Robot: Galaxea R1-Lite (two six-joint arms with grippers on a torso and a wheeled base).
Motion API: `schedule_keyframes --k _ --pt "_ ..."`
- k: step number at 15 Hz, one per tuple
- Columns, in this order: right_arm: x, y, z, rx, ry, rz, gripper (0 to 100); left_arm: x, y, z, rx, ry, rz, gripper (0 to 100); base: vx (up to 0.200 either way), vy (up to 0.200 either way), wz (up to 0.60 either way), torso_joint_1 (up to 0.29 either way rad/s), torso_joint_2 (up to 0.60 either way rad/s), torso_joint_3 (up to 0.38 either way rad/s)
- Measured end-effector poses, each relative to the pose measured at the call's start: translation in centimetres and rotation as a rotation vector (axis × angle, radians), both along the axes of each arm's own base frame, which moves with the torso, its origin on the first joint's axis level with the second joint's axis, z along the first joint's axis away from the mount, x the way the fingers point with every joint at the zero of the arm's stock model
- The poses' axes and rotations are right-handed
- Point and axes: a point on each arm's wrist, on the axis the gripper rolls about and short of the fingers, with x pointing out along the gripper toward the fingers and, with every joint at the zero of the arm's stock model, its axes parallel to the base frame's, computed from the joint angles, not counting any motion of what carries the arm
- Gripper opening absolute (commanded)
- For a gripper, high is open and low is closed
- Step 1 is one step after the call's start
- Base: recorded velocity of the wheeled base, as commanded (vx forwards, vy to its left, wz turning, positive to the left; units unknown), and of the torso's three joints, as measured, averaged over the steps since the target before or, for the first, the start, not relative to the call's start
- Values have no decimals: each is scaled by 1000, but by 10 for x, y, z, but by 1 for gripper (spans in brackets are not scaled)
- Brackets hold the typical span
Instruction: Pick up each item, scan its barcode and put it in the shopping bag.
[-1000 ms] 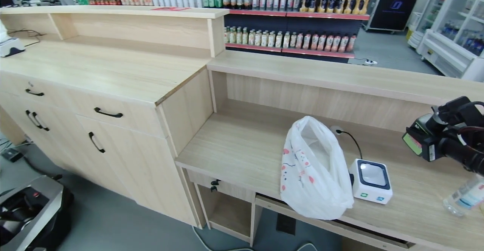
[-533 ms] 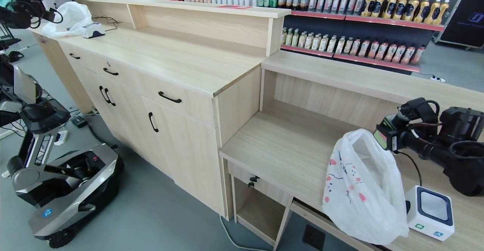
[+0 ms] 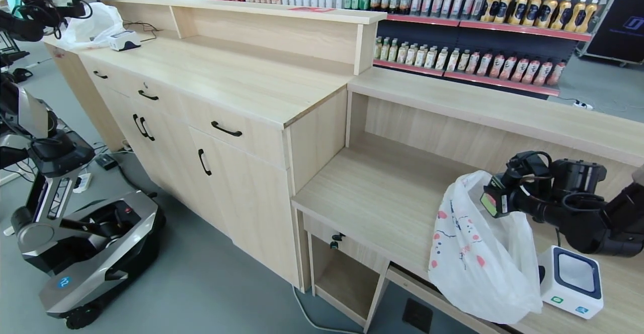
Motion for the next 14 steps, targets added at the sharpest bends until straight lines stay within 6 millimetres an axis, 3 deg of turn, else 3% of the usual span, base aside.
schedule_keyframes --k 8,14 --pt "23 8 -36 10 49 49 0 0 0 0 1 0 0 0 0 0 0 0 0 0" --pt "26 13 -53 7 80 64 0 0 0 0 0 0 0 0 0 0 0 0 0 0"
